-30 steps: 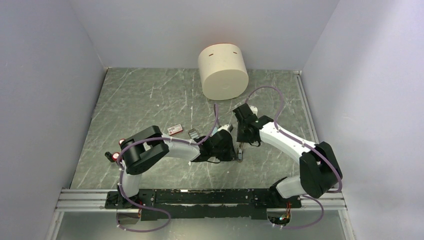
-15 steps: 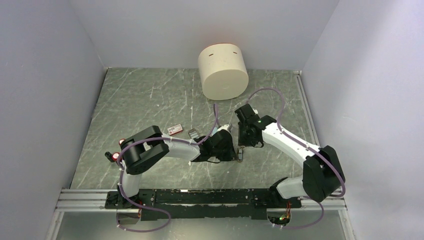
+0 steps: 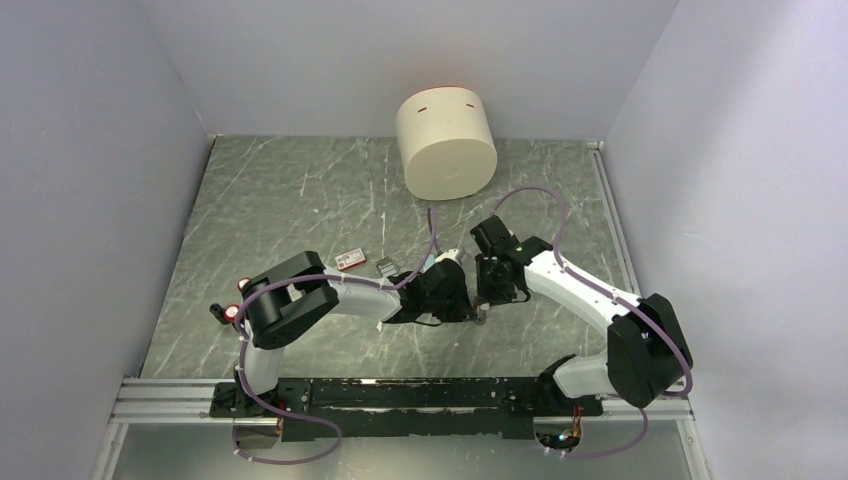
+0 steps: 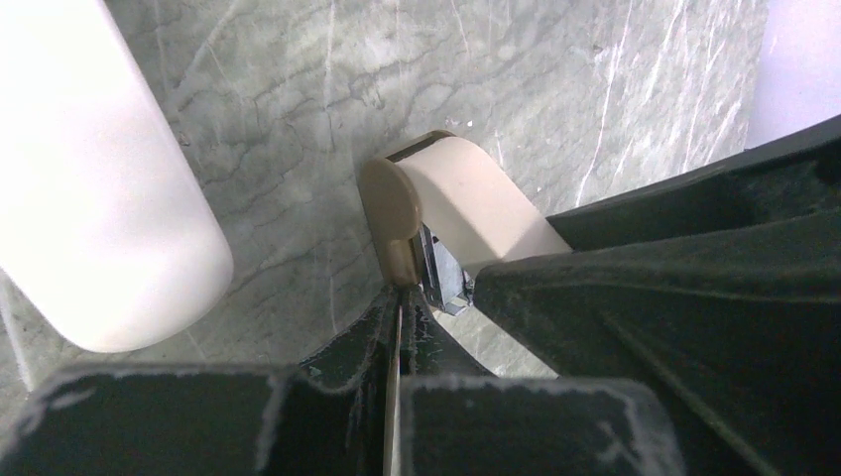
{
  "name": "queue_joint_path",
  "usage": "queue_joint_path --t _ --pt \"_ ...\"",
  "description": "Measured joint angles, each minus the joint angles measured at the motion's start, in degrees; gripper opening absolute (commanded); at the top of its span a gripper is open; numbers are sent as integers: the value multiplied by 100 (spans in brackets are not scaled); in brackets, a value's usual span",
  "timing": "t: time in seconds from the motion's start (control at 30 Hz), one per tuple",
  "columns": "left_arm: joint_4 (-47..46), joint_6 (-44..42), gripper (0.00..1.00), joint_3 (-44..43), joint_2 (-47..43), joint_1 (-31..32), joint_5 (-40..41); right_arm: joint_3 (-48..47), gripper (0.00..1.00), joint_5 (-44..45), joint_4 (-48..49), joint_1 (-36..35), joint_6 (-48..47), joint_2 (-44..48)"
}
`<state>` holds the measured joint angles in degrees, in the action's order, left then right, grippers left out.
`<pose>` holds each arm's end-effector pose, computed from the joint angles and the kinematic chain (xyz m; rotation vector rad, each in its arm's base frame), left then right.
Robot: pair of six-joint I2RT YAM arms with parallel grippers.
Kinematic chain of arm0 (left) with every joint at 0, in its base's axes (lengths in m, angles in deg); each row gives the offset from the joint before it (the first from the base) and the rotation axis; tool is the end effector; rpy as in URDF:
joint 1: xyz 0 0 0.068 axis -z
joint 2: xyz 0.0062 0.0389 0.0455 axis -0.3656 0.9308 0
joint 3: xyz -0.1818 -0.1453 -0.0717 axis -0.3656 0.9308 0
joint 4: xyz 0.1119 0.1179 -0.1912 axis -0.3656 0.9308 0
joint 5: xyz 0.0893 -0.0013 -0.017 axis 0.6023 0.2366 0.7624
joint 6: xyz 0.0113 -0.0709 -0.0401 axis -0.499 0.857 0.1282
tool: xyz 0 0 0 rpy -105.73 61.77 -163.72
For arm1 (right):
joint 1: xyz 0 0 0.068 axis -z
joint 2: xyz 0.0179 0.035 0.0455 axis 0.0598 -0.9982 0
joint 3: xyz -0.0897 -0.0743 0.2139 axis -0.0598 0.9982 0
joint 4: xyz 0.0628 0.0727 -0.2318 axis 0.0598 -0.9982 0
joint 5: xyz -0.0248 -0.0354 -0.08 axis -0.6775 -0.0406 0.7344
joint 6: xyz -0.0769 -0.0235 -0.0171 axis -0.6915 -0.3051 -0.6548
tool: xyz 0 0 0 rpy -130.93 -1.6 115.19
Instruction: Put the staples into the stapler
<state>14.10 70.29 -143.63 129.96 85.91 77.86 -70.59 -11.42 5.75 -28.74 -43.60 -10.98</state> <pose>0.1745 -0.3670 0.0840 0.1538 2.5419 -1.0299 0.2121 0.1277 0.1437 -0.0233 2.8333 0.1542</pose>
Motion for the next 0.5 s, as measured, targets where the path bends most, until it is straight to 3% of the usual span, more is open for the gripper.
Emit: queue_joint_path --t 0.5 --pt "-4 4 8 0 -2 -2 -4 304 8 160 107 -317 444 -240"
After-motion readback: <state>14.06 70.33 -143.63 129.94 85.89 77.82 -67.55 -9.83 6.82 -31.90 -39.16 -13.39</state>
